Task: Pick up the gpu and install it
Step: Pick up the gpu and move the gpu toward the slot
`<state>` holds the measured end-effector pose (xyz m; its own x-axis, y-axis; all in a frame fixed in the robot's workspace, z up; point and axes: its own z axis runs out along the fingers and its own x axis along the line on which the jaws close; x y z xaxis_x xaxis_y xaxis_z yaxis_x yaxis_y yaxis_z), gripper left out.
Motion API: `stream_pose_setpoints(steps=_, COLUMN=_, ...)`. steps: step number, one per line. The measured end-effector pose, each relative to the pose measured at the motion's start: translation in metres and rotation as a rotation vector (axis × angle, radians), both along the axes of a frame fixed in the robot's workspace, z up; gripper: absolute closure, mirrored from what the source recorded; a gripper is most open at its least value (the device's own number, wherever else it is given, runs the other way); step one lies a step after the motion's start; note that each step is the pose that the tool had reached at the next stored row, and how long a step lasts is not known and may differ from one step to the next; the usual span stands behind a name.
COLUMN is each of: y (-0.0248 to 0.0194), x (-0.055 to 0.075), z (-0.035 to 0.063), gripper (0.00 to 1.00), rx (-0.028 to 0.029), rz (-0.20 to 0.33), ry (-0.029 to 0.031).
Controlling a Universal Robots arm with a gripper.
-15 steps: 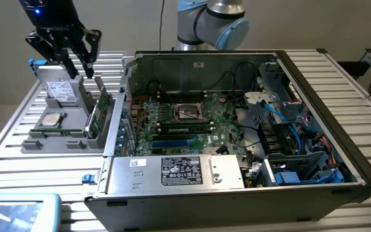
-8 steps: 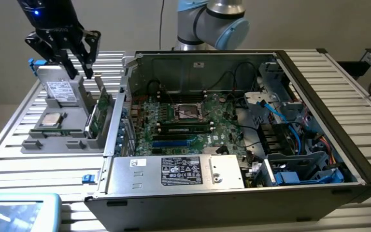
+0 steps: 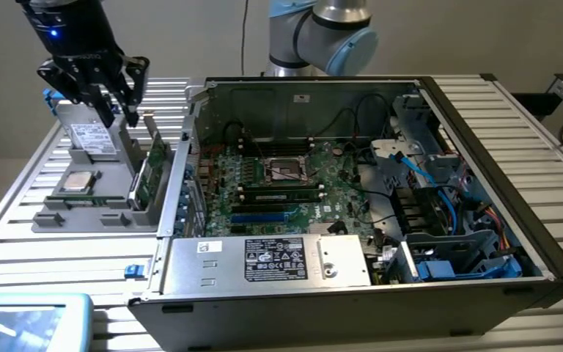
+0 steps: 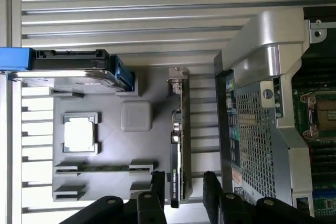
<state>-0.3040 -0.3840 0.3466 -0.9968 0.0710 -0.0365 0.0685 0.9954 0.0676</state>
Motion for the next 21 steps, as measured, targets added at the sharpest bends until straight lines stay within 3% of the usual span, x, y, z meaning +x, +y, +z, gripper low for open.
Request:
stream_pose_setpoints(steps=6, y=0.0, x=0.0, z=-0.0109, gripper=0.56, rx=0.0002, rz=0.0, ry=-0.0001)
stream_pose_setpoints(steps=8, y=-0.0001, x=-0.001, z=-0.0141, gripper=0.56, rx=0.0005, rz=0.0, ry=-0.0025)
stream_pose_setpoints(steps=9, y=-0.0001, x=-0.003, z=-0.0148, gripper=0.56, rx=0.0026, rz=0.0, ry=-0.0055)
stream_pose_setpoints(steps=11, y=-0.0002, x=-0.006, z=-0.0158, gripper=0.56, rx=0.012, rz=0.0, ry=-0.0121)
stream_pose_setpoints(steps=13, y=-0.0023, x=-0.008, z=-0.0164, gripper=0.56, rx=0.0187, rz=0.0, ry=-0.0141)
stream_pose_setpoints(steps=16, y=-0.0057, x=-0.008, z=-0.0196, gripper=0.56, rx=0.0333, rz=-0.001, ry=-0.0162)
stream_pose_setpoints(steps=21, y=-0.0104, x=-0.008, z=-0.0286, gripper=0.56, rx=0.0356, rz=-0.017, ry=-0.0166)
